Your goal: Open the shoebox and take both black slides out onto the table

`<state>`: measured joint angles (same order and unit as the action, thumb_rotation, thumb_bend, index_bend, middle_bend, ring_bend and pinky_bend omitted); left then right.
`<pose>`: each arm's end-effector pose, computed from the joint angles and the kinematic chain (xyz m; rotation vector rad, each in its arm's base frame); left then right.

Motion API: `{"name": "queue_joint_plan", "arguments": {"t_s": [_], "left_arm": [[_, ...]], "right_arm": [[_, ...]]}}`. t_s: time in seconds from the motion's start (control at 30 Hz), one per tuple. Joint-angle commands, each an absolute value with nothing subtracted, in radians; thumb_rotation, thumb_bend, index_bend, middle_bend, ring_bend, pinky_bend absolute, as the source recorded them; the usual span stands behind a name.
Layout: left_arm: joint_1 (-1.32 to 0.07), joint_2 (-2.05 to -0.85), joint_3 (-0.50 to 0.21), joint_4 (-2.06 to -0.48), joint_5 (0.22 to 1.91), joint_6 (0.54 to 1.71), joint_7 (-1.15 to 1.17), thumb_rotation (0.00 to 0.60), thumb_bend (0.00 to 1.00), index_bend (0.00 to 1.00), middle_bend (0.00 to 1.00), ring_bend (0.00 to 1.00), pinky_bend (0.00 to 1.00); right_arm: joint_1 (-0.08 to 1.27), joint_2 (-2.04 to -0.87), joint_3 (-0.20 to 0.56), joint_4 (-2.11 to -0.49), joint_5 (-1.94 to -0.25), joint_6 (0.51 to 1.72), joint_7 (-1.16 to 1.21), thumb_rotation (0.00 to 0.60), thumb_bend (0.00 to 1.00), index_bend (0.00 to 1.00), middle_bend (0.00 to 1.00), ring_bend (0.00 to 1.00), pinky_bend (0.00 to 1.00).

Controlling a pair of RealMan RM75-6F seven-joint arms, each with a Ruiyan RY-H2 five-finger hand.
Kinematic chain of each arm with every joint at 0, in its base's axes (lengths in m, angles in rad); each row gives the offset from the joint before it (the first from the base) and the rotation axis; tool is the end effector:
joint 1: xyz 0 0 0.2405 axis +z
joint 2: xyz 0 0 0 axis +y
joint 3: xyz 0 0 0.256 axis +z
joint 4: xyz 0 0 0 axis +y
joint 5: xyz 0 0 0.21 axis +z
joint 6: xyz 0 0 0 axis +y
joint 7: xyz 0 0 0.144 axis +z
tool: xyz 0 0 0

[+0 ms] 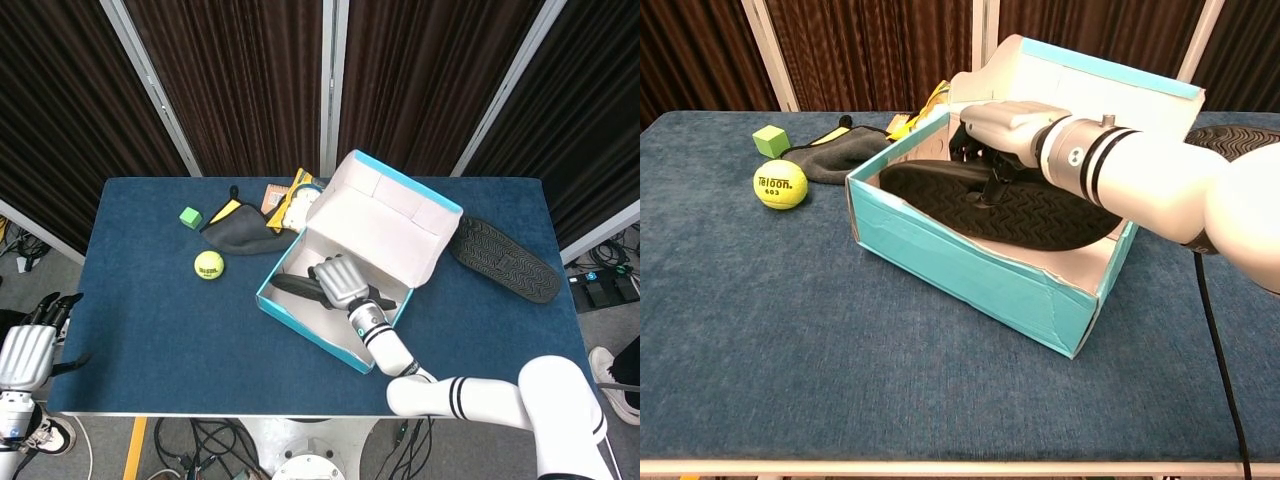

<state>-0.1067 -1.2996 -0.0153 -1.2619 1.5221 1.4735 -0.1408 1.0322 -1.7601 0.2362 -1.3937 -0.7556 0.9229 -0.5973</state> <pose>-0.3569 0.1854 0.1277 -1.4291 -0.8918 -0.8798 -0.0510 -0.3613 -0.0799 1.9730 -0.9449 0.8755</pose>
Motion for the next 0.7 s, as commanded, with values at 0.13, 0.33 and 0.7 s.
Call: {"name": "queue_joint_plan", "arguments": {"t_s": [0.13,0.33,0.7], "left_arm": [[-0.109,-1.297,-0.016,-1.268,1.525,1.472,-0.135,0.6,0.0,0.14,0.17,0.11,0.34],[-0.114,-1.295,-0.013,-1.282,1.532,1.467,-0.132,0.6,0.0,0.14,0.17,0.11,0.34],[-0.12,-1.291,-0.01,-1.304,1.54,1.463,-0.11,0.6,0.0,0.14,0.17,0.11,0.34]], "right_arm": [[0.996,-1.708,0.249,-1.465,-0.835,0.966,-0.53,0.6,0.39,0.66,0.52,0.4,0.42],[0.958,-1.656,0.265,-1.522,-0.932,1.009,-0.445,0.6,0.39,0.66,0.52,0.4,0.42],[0.9,-1.574,0.263,-1.619,-1.069,1.083,-0.38,0.6,0.4,0.68,0.53,0.42,0.44]]}}
